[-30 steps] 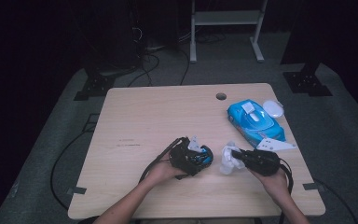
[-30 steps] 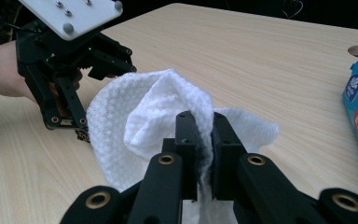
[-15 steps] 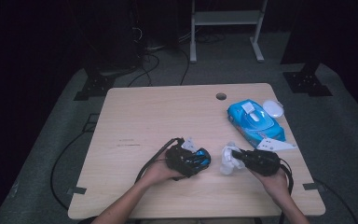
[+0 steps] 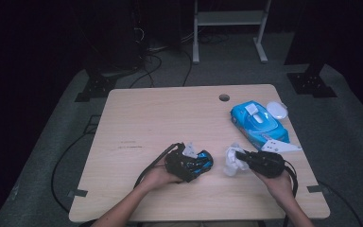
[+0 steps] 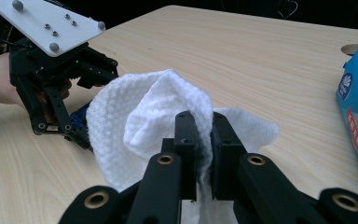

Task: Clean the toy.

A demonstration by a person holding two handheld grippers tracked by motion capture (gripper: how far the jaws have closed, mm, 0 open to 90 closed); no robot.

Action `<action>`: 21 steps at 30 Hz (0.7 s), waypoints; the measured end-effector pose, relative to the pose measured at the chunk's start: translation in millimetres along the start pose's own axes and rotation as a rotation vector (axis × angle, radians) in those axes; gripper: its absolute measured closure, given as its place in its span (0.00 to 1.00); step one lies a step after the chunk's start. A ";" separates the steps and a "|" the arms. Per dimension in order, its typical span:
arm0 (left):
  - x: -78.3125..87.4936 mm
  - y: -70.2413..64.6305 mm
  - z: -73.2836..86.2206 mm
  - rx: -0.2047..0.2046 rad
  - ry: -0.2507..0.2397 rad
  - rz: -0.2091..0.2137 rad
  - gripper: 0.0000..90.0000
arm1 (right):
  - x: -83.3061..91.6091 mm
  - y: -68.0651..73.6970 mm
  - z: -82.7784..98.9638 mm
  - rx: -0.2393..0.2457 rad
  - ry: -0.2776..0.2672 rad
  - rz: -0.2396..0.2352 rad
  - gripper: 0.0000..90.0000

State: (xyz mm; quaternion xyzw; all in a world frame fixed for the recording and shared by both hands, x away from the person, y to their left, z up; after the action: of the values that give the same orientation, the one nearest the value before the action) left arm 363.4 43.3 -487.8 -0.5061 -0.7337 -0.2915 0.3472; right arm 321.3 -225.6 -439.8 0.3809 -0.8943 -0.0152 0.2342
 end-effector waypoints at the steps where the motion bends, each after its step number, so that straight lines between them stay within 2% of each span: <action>1: 0.0 0.2 -0.7 -0.003 -0.002 0.000 0.29 | 0.0 -0.2 -0.1 0.001 -0.001 0.000 0.92; 6: 1.8 3.1 -7.3 0.006 -0.021 0.002 0.29 | 0.9 -0.3 -1.0 0.000 -0.005 0.003 0.92; 9: 3.3 11.7 -17.0 -0.007 -0.013 -0.015 0.29 | 1.5 -1.0 -1.7 0.002 -0.007 0.006 0.92; 11: 3.1 15.4 -20.0 0.001 -0.014 -0.016 0.29 | 1.9 -1.5 -2.0 0.003 -0.007 0.009 0.92; 12: 1.9 25.1 -26.2 0.014 -0.023 -0.034 0.29 | 3.3 -4.1 -2.9 0.002 -0.012 0.014 0.92; 16: -3.1 41.2 -35.0 0.022 -0.018 -0.051 0.29 | 6.6 -9.0 -2.8 0.004 -0.011 0.030 0.92; 18: -7.8 47.0 -36.7 0.021 0.000 -0.064 0.29 | 10.7 -15.3 -1.4 0.002 0.001 0.043 0.92; 21: -19.4 54.2 -34.6 0.043 0.021 -0.059 0.29 | 14.1 -26.3 4.7 0.000 0.048 0.067 0.92</action>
State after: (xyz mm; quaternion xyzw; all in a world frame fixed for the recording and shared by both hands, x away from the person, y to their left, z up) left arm 426.8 23.1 -478.8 -0.4735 -0.7507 -0.2913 0.3570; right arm 328.6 -254.7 -443.8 0.3509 -0.9007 0.0020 0.2560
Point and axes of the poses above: each handheld gripper's, and its own axes: x roughly backward along the jaws, z roughly out of its underside, y roughly to its left, the point moved 3 cm from there along -x, roughly forward along the jaws, and after that the axes turned 3 degrees about -x, right-handed, at the moved point
